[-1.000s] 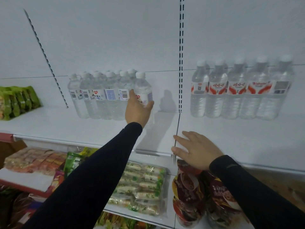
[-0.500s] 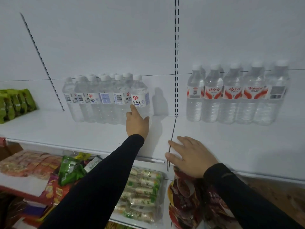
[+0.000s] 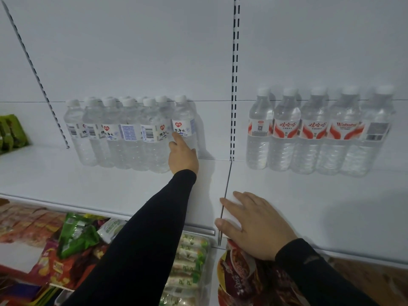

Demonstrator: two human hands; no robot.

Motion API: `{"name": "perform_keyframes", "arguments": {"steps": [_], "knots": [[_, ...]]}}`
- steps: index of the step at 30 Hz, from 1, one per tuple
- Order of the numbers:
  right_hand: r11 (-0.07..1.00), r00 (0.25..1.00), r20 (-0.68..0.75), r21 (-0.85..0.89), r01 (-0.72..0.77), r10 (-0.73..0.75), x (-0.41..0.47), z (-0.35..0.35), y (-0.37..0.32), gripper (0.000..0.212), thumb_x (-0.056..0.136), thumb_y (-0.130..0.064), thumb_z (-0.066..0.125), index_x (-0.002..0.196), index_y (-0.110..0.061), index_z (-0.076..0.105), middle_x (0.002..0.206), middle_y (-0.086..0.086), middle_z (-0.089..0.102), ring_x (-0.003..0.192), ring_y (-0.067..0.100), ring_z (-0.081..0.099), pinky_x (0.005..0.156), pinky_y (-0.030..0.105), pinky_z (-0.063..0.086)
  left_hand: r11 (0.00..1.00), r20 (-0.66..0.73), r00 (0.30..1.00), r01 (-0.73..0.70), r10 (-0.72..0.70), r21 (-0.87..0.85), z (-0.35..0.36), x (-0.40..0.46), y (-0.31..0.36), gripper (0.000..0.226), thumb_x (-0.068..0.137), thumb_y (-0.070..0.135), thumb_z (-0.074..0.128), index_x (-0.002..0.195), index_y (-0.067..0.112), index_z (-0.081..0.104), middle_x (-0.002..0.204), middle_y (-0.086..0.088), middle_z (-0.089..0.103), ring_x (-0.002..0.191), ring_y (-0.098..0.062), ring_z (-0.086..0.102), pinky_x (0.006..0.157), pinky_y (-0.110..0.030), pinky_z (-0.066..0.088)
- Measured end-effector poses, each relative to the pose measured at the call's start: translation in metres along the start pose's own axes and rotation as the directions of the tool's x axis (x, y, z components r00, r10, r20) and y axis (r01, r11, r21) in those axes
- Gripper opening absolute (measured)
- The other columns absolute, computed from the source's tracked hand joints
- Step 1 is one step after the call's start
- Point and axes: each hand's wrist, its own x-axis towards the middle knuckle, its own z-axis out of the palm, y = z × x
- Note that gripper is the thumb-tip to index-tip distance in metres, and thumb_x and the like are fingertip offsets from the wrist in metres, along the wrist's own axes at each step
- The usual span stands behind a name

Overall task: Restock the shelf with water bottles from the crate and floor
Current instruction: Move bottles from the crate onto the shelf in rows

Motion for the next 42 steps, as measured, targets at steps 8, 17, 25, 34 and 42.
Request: {"name": "perform_keyframes", "arguments": {"steps": [8,17,25,34,42], "knots": [[1.0,1.0,0.012,0.007,-0.004,0.004,0.002,0.0,0.001,0.073,0.092,-0.073,0.014,0.156,-0.039,0.012,0.166,-0.002,0.007,0.152,0.017,0.003,0.121,0.035,0.0,0.999,0.018,0.999,0.03,-0.029,-0.038,0.006,0.012,-0.003,0.07,0.092,0.019,0.062,0.147,0.006,0.02,0.123,-0.02,0.053,0.103,-0.04,0.06,0.08,-0.043,0.049],[1.0,1.0,-0.004,0.027,-0.01,0.01,0.001,-0.003,-0.001,0.071,0.092,-0.072,0.017,0.155,-0.039,0.015,0.166,-0.002,0.01,0.151,0.017,0.006,0.121,0.033,0.002,0.997,0.225,0.971,-0.071,0.074,-0.024,-0.015,-0.003,-0.01,0.076,0.093,0.016,0.054,0.153,0.008,0.009,0.122,-0.02,0.055,0.111,-0.036,0.056,0.081,-0.035,0.042],[0.997,0.997,-0.077,0.075,0.009,-0.003,-0.001,-0.003,-0.003,0.085,0.085,-0.081,0.018,0.153,-0.032,0.03,0.162,0.003,0.024,0.149,0.019,0.019,0.12,0.033,0.011,0.949,0.243,0.937,-0.189,0.251,-0.253,-0.103,-0.074,-0.008,0.037,0.093,0.03,0.055,0.128,0.016,0.06,0.107,0.0,0.068,0.1,-0.014,0.061,0.085,-0.022,0.042],[0.974,0.796,-0.575,-0.01,0.225,-0.19,-0.079,0.043,-0.014,0.046,0.097,-0.041,0.05,0.122,-0.007,0.068,0.129,0.016,0.062,0.116,0.032,0.058,0.104,0.045,0.044,0.882,0.212,0.913,-0.242,0.348,-0.405,-0.162,-0.199,-0.091,0.019,0.094,0.032,0.061,0.11,0.024,0.069,0.106,0.019,0.066,0.104,0.006,0.058,0.083,-0.016,0.046],[0.958,0.986,-0.068,0.257,-0.13,0.152,-0.208,0.204,0.007,0.071,0.1,-0.062,0.021,0.128,-0.013,0.065,0.135,0.01,0.059,0.122,0.028,0.056,0.096,0.044,0.052,0.971,0.781,0.58,-0.187,0.231,-0.148,-0.087,-0.328,-0.177,0.048,0.087,0.052,0.052,0.117,0.017,0.067,0.111,0.004,0.066,0.102,-0.011,0.06,0.081,-0.018,0.041]]}}
